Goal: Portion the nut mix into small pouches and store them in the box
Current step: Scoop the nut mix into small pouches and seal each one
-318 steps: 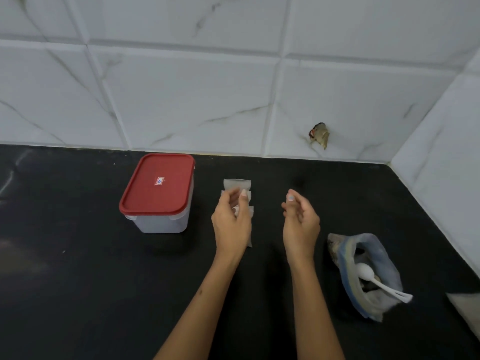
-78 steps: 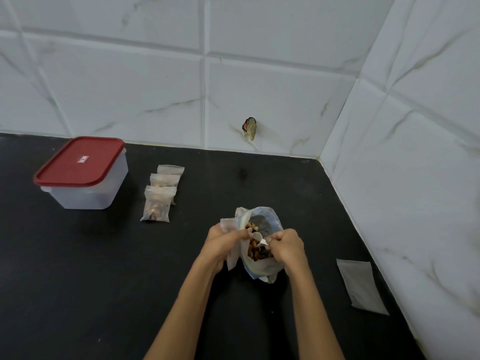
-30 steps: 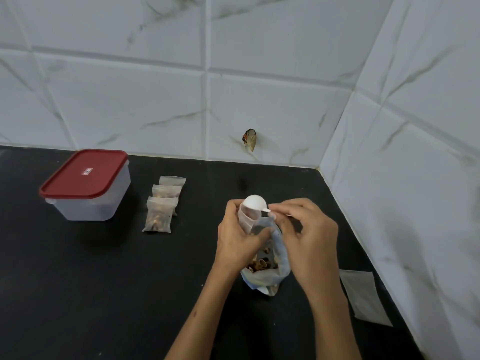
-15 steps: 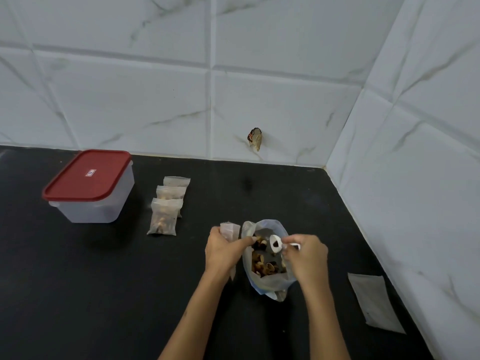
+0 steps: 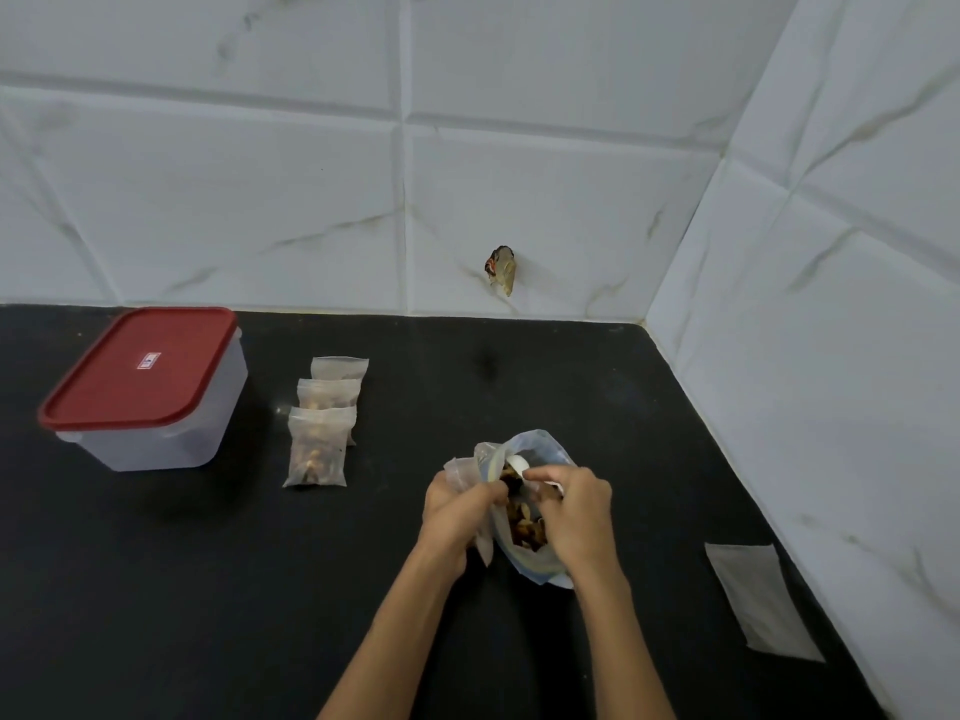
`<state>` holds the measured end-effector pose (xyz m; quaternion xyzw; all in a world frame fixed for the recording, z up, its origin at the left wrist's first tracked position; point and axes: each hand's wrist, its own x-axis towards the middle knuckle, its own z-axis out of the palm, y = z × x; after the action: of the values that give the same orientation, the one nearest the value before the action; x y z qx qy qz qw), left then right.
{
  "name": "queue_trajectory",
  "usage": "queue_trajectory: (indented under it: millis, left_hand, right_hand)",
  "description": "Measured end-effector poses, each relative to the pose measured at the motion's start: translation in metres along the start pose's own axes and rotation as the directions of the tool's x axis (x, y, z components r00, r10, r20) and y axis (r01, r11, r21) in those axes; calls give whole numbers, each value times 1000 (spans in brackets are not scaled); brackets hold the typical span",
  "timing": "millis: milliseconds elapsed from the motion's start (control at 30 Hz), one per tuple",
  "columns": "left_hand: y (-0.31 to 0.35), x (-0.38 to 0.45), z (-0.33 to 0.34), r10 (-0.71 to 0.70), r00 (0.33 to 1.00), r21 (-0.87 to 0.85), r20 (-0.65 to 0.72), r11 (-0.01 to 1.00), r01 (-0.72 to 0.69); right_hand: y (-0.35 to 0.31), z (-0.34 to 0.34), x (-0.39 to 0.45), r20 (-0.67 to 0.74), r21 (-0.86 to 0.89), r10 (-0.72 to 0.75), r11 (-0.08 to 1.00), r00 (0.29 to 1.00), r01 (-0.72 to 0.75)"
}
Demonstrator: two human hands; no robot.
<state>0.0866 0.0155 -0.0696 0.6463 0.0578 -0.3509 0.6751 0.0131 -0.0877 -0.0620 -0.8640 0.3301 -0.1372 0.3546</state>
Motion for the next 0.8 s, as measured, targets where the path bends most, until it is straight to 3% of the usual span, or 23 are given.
queue_trajectory:
  millis: [200,367,533,700,800]
  left_hand:
    - [-1,6,-1,-10,1000,4,18,1000,10]
    - [-1,10,-5,-10,1000,15,-7,1000,10]
    - [1,6,-8,14,998,-32,56,999,-12]
    - [4,7,-10,103,980,23,172,994,-108]
    - [6,8,-7,94,971,63,218,992,-110]
  right_hand:
    - [1,-9,6,18,68,143,987,990,-144]
    - [-2,-1,4,-164,25,122,993,979,-119]
    - [-3,1,7,-101,4,89,996,991,-89]
    - [-4,1,11,-14,188,255,950,967,-248]
    - [-2,-1,11,22,377,422,836,906,-398]
